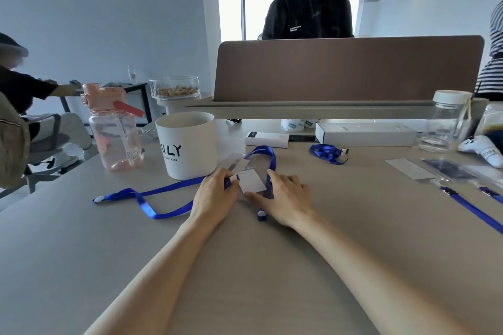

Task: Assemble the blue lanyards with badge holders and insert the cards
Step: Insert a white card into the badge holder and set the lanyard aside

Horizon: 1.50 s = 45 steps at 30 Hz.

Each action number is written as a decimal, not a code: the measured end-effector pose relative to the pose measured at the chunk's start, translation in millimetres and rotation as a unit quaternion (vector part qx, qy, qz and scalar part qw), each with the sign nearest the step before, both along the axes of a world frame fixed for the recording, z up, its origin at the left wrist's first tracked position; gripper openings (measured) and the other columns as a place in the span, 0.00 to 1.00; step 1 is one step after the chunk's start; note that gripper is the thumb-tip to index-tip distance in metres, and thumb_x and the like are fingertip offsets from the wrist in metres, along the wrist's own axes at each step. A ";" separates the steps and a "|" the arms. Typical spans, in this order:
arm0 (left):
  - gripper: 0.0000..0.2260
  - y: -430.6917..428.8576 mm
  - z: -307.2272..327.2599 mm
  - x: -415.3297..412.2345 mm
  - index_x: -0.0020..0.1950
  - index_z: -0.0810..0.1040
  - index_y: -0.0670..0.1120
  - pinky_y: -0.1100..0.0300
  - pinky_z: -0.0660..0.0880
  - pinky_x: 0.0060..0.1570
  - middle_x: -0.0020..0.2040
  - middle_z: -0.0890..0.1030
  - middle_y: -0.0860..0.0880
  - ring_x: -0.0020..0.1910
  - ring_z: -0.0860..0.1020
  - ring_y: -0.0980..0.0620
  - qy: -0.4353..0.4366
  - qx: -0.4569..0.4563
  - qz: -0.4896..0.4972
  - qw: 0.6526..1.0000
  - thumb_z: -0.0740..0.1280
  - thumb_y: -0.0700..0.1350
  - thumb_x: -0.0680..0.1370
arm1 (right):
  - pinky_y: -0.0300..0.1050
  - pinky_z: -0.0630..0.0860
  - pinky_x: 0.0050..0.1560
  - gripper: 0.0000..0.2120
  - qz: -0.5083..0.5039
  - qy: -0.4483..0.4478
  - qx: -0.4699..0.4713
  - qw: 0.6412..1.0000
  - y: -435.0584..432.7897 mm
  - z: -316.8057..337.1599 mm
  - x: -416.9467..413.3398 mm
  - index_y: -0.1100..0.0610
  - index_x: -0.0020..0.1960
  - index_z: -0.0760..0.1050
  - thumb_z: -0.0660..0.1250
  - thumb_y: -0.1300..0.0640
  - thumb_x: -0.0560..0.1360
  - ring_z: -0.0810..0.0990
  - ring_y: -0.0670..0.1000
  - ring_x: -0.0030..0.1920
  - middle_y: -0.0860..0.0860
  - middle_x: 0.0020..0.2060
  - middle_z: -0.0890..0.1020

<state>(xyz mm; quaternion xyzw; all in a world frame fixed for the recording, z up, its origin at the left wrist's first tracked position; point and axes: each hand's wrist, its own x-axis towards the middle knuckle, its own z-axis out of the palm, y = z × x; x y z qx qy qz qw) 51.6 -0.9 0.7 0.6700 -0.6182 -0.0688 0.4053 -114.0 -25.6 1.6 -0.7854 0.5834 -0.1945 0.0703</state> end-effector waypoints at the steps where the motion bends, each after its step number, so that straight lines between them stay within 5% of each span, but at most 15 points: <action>1: 0.04 -0.9 -0.6 0.9 0.48 0.73 0.47 0.55 0.70 0.40 0.42 0.76 0.51 0.47 0.74 0.47 -0.005 0.006 0.016 1.000 0.61 0.47 0.79 | 0.53 0.66 0.57 0.38 0.001 0.006 -0.005 1.000 -1.2 -0.8 1.2 0.51 0.65 0.66 0.58 0.24 0.68 0.69 0.56 0.65 0.51 0.62 0.76; 5: 0.06 -3.3 -3.7 3.4 0.52 0.71 0.47 0.53 0.71 0.40 0.42 0.76 0.50 0.48 0.73 0.45 -0.040 0.048 0.022 0.998 0.59 0.47 0.79 | 0.52 0.65 0.61 0.39 0.022 -0.052 0.029 0.998 -7.4 -1.2 -2.6 0.49 0.73 0.63 0.66 0.31 0.69 0.68 0.55 0.66 0.48 0.64 0.75; 10: 0.07 -0.7 1.5 0.8 0.51 0.73 0.46 0.52 0.73 0.45 0.42 0.78 0.47 0.46 0.74 0.46 0.032 0.051 -0.007 0.998 0.59 0.48 0.79 | 0.52 0.72 0.63 0.40 0.014 -0.225 0.123 0.966 -18.6 -0.3 -8.8 0.50 0.73 0.64 0.77 0.47 0.66 0.75 0.51 0.60 0.46 0.60 0.77; 13: 0.07 2.0 5.9 -2.5 0.49 0.74 0.46 0.57 0.69 0.39 0.42 0.78 0.46 0.42 0.74 0.48 0.110 0.025 -0.046 0.993 0.61 0.49 0.80 | 0.45 0.76 0.55 0.23 0.026 -0.354 0.143 0.924 -18.3 4.1 -15.2 0.52 0.62 0.74 0.77 0.56 0.69 0.78 0.49 0.52 0.49 0.52 0.79; 17: 0.07 4.1 9.9 -8.9 0.45 0.73 0.47 0.62 0.66 0.36 0.39 0.76 0.49 0.36 0.69 0.53 0.161 -0.015 -0.093 0.982 0.62 0.48 0.80 | 0.36 0.71 0.45 0.02 0.054 -0.410 0.163 0.896 -9.7 11.1 -26.1 0.51 0.44 0.80 0.72 0.56 0.74 0.78 0.45 0.44 0.47 0.42 0.82; 22: 0.05 3.1 10.7 -6.5 0.47 0.76 0.49 0.51 0.74 0.48 0.36 0.80 0.50 0.40 0.77 0.48 0.220 -0.026 -0.085 0.971 0.64 0.48 0.79 | 0.41 0.73 0.42 0.04 0.010 -0.498 0.142 0.856 -9.6 9.1 -28.2 0.54 0.47 0.78 0.70 0.54 0.76 0.78 0.47 0.36 0.51 0.40 0.82; 29: 0.05 3.4 9.8 -9.0 0.49 0.76 0.49 0.53 0.72 0.40 0.29 0.76 0.51 0.34 0.73 0.52 0.251 0.001 -0.093 0.964 0.63 0.48 0.80 | 0.42 0.75 0.41 0.06 0.029 -0.612 0.193 0.767 -6.0 6.1 -27.8 0.57 0.48 0.79 0.74 0.59 0.73 0.84 0.47 0.39 0.51 0.42 0.85; 45: 0.06 5.3 10.9 -13.5 0.48 0.79 0.49 0.55 0.69 0.37 0.29 0.71 0.47 0.30 0.68 0.51 0.234 0.015 -0.123 0.964 0.63 0.46 0.80 | 0.40 0.77 0.41 0.08 0.039 -0.651 0.192 0.733 -4.0 6.4 -24.0 0.61 0.52 0.78 0.72 0.62 0.74 0.85 0.49 0.42 0.52 0.45 0.86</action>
